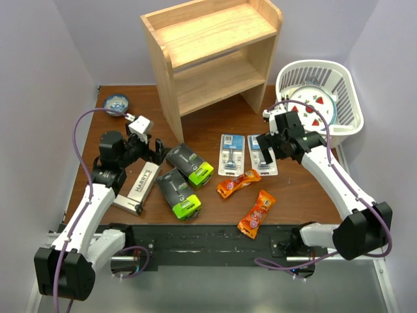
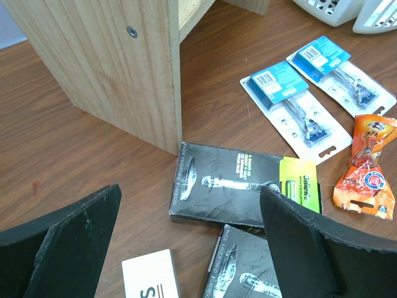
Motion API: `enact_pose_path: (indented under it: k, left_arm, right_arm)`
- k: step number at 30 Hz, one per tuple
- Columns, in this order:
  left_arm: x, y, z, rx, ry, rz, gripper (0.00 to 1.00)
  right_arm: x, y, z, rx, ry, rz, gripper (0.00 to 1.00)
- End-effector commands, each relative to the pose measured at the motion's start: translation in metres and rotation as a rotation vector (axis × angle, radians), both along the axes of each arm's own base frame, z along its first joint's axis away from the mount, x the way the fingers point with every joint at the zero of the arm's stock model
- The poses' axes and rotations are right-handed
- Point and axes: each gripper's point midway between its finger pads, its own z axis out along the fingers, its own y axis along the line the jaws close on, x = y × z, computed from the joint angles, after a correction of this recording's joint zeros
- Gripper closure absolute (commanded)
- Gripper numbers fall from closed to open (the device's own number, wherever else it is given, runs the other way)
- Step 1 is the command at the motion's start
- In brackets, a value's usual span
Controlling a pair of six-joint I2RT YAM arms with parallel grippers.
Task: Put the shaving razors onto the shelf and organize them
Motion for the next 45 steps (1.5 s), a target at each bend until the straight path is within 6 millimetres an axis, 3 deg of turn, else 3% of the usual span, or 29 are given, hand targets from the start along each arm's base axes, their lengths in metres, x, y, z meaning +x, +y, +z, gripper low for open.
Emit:
enact_pose_path:
  k: [1,5,8,9,11,12,14,15,18,20,24,26,27,29,30,31,34,35,37,38,39,41,42,45]
  left_arm:
    - [-0.001,-0.005,0.025,-0.003,-0.07,-0.026,0.0]
    - [0.0,0.004,0.026,0.058,-0.099,-0.005,0.04]
    - [-0.004,0.001,0.04,0.093,-0.174,-0.047,0.07]
    - [-0.004,0.0,0.047,0.095,-0.199,-0.058,0.08]
    - [-0.008,-0.006,0.066,0.082,-0.268,-0.094,0.1]
    - [-0.008,-0.008,0.081,0.068,-0.322,-0.101,0.1]
    - [-0.009,-0.01,0.102,0.025,-0.38,-0.096,0.12]
    - [-0.009,-0.01,0.11,0.01,-0.4,-0.087,0.13]
    - [-0.009,-0.016,0.133,-0.051,-0.452,-0.106,0.17]
    - [-0.01,-0.022,0.147,-0.093,-0.486,-0.137,0.2]
    - [-0.004,-0.037,0.158,-0.102,-0.505,-0.205,0.26]
    - [0.007,-0.038,0.153,-0.06,-0.509,-0.195,0.25]
    - [0.013,-0.035,0.157,-0.039,-0.523,-0.175,0.25]
    - [0.028,-0.033,0.157,-0.012,-0.508,-0.149,0.25]
    - [0.034,-0.031,0.155,0.001,-0.506,-0.132,0.25]
    - [0.041,-0.031,0.15,0.023,-0.506,-0.133,0.25]
    - [0.058,-0.031,0.145,0.027,-0.495,-0.109,0.24]
    - [0.063,-0.031,0.149,0.025,-0.499,-0.093,0.23]
    - [0.078,-0.028,0.146,0.034,-0.49,-0.045,0.25]
    - [0.081,-0.028,0.148,0.04,-0.502,-0.044,0.26]
    - [0.084,-0.029,0.148,0.047,-0.509,-0.046,0.27]
    - [0.095,-0.029,0.147,0.06,-0.511,-0.037,0.3]
    - [0.1,-0.028,0.148,0.058,-0.509,-0.021,0.31]
    - [0.113,-0.03,0.144,0.049,-0.499,-0.014,0.36]
  right_arm:
    - [0.008,0.013,0.028,0.045,-0.065,0.095,0.01]
    - [0.011,0.029,0.04,0.074,-0.054,0.208,0.02]
    - [0.023,0.039,0.058,0.122,-0.086,0.209,0.03]
    - [0.034,0.041,0.076,0.139,-0.137,0.199,0.03]
    - [0.048,0.049,0.086,0.192,-0.151,0.186,0.04]
    - [0.06,0.051,0.106,0.218,-0.199,0.177,0.04]
    - [0.077,0.052,0.112,0.242,-0.22,0.158,0.05]
    - [0.089,0.054,0.127,0.258,-0.279,0.148,0.05]
    - [0.119,0.047,0.147,0.347,-0.43,0.095,0.05]
    - [0.13,0.044,0.155,0.366,-0.491,0.083,0.05]
    - [0.164,0.028,0.162,0.388,-0.568,0.025,0.05]
    - [0.181,0.018,0.156,0.416,-0.579,0.0,0.06]
    - [0.189,0.02,0.165,0.447,-0.614,0.016,0.06]
    - [0.207,0.017,0.154,0.484,-0.594,0.015,0.06]
    - [0.214,0.021,0.162,0.506,-0.62,0.049,0.06]
    - [0.224,0.021,0.15,0.506,-0.609,0.052,0.06]
    - [0.243,0.02,0.15,0.52,-0.653,0.077,0.06]
    - [0.252,0.019,0.135,0.527,-0.632,0.071,0.06]
    - [0.263,0.025,0.144,0.56,-0.645,0.087,0.07]
    - [0.272,0.027,0.13,0.569,-0.622,0.088,0.07]
    - [0.278,0.029,0.141,0.58,-0.646,0.104,0.07]
    - [0.288,0.036,0.132,0.603,-0.624,0.125,0.08]
    - [0.292,0.038,0.139,0.612,-0.639,0.137,0.08]
    - [0.301,0.042,0.139,0.614,-0.656,0.173,0.1]
